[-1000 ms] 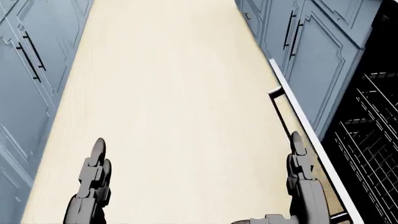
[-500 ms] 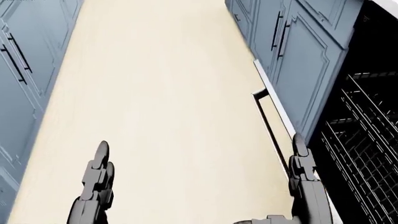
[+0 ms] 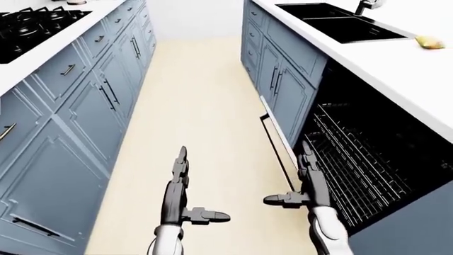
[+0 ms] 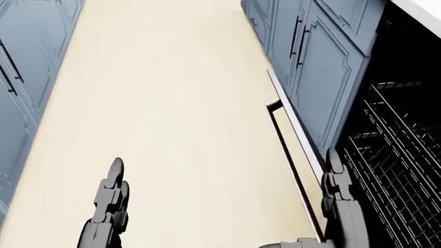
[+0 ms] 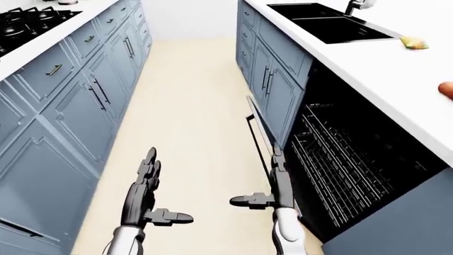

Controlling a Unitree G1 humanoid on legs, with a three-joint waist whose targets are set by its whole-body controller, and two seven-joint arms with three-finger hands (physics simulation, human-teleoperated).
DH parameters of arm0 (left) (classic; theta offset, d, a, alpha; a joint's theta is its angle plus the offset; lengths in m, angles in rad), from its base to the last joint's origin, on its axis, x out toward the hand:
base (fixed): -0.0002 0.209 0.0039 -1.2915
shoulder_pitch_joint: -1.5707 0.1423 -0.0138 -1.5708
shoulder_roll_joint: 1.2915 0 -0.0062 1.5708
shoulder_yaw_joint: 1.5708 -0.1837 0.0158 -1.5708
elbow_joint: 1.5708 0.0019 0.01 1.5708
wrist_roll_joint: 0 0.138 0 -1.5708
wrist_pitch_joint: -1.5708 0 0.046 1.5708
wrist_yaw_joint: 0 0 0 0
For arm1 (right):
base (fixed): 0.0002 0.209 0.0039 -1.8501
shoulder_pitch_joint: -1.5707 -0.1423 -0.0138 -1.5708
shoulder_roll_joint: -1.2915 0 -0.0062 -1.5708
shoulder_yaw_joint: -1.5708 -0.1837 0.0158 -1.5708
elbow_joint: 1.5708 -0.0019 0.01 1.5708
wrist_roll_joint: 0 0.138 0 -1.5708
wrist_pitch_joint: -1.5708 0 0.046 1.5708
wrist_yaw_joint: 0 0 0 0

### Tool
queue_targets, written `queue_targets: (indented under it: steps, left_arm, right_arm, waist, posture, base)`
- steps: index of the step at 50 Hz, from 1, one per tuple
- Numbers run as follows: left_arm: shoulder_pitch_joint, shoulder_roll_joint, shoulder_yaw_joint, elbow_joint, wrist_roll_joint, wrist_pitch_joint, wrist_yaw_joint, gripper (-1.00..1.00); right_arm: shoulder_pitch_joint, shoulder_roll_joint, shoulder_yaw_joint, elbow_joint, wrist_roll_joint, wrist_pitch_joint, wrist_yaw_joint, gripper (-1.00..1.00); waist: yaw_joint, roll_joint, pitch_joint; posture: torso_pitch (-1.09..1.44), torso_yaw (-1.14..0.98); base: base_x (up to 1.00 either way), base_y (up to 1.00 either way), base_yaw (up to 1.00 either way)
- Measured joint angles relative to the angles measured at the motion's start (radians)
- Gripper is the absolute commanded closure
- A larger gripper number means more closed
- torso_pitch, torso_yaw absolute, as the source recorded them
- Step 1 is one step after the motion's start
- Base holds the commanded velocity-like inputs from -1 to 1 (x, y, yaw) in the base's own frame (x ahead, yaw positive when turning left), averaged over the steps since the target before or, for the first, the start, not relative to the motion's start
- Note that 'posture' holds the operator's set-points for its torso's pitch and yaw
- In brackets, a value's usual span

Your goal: Close the dishwasher door

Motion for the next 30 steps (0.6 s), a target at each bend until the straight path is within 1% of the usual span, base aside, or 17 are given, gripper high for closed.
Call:
queue_targets:
  steps: [5,7,8,9,10,11,12,14,16,20,21,22,23,24,26,27,30]
  left_arm:
    - [-0.008,0.003,0.019,-0.022,-0.004,0.002,0.002,-1.0]
    - [-0.008,0.001,0.017,-0.024,-0.003,-0.004,0.005,-1.0]
    - [-0.007,0.001,0.014,-0.024,-0.002,-0.007,0.006,-1.0]
    - [-0.007,0.004,0.014,-0.023,-0.002,-0.009,0.006,-1.0]
    - [-0.008,0.008,0.02,-0.018,-0.002,-0.008,0.007,-1.0]
    - [-0.007,0.009,0.025,-0.01,-0.002,-0.004,0.007,-1.0]
    - [-0.003,0.009,0.03,-0.003,-0.002,0.0,0.009,-1.0]
    - [0.001,0.009,0.031,0.002,-0.002,0.007,0.012,-1.0]
    - [0.0,0.009,0.029,-0.008,-0.003,0.009,0.012,-1.0]
    - [-0.005,0.009,0.028,-0.022,-0.004,-0.001,0.01,-1.0]
    - [-0.006,0.009,0.028,-0.023,-0.004,-0.003,0.01,-1.0]
    - [-0.007,0.009,0.028,-0.026,-0.004,-0.004,0.01,-1.0]
    - [-0.01,0.001,0.023,-0.019,-0.005,-0.005,0.009,-1.0]
    - [-0.009,-0.001,0.015,-0.012,-0.005,-0.003,0.007,-1.0]
    - [-0.004,-0.001,0.003,-0.005,-0.005,0.002,0.001,-1.0]
    - [-0.002,-0.001,0.002,-0.004,-0.005,0.004,-0.001,-1.0]
    - [-0.004,0.001,0.011,-0.009,-0.004,0.004,0.0,-1.0]
  right_arm:
    - [-0.004,0.003,0.013,-0.003,0.0,-0.005,0.002,-1.0]
    - [-0.001,0.003,0.013,-0.008,0.001,-0.008,0.005,-1.0]
    - [0.0,0.002,0.013,-0.015,0.002,-0.006,0.005,-1.0]
    - [-0.003,0.005,0.013,-0.017,0.002,-0.008,0.005,-1.0]
    - [-0.006,0.011,0.019,-0.01,0.002,-0.01,0.005,-1.0]
    - [-0.003,0.012,0.025,-0.003,0.002,-0.011,0.007,-1.0]
    - [0.0,0.012,0.03,0.004,0.002,-0.009,0.009,-1.0]
    - [0.005,0.012,0.032,-0.005,0.003,0.006,0.013,-1.0]
    - [0.001,0.01,0.026,-0.008,0.002,0.002,0.012,-1.0]
    - [-0.003,0.01,0.023,-0.015,0.002,-0.013,0.009,-1.0]
    - [-0.003,0.01,0.024,-0.018,0.002,-0.015,0.009,-1.0]
    - [-0.003,0.01,0.025,-0.021,0.002,-0.015,0.009,-1.0]
    - [-0.005,0.003,0.019,-0.014,0.002,-0.015,0.009,-1.0]
    - [-0.005,0.001,0.011,-0.007,0.002,-0.013,0.008,-1.0]
    - [0.005,0.0,0.0,-0.004,0.001,-0.008,0.003,-1.0]
    - [0.007,0.0,-0.002,-0.005,0.001,-0.006,0.001,-1.0]
    - [0.002,0.001,0.002,-0.006,0.002,-0.007,0.0,-1.0]
  waist:
    - [0.01,0.051,0.009]
    - [0.01,0.078,0.01]
    - [0.009,0.096,0.008]
    - [0.013,0.106,0.004]
    - [0.019,0.092,0.007]
    - [0.021,0.087,0.008]
    - [0.022,0.086,0.008]
    - [0.022,0.081,0.003]
    - [0.02,0.063,0.0]
    - [0.022,0.012,0.0]
    - [0.021,-0.007,-0.003]
    - [0.017,-0.031,-0.009]
    - [0.008,-0.02,-0.01]
    - [0.002,-0.016,-0.006]
    - [-0.003,-0.017,-0.005]
    - [-0.003,-0.011,-0.004]
    - [0.004,0.025,0.005]
  posture:
    - [0.0,0.0]
    - [0.0,0.0]
    - [0.0,0.0]
    - [0.0,0.0]
    - [0.0,0.0]
    - [0.0,0.0]
    - [0.0,0.0]
    - [0.0,0.0]
    - [0.0,0.0]
    - [0.0,0.0]
    - [0.0,0.0]
    - [0.0,0.0]
    - [0.0,0.0]
    - [0.0,0.0]
    - [0.0,0.0]
    - [0.0,0.0]
    - [0.0,0.0]
  base:
    - [0.0,-0.07,0.0]
    - [0.0,-0.08,0.0]
    - [0.0,-0.07,0.0]
    - [0.0,-0.07,0.0]
    - [0.0,-0.07,0.0]
    - [0.0,-0.07,0.0]
    - [0.0,-0.07,0.0]
    - [0.0,-0.07,0.0]
    - [0.0,-0.07,0.0]
    - [0.0,-0.07,0.0]
    - [0.0,-0.07,0.0]
    - [0.0,-0.08,0.0]
    - [0.0,-0.06,0.0]
    - [0.0,-0.08,0.0]
    - [0.0,-0.07,0.0]
    - [0.0,-0.07,0.0]
    - [0.0,-0.07,0.0]
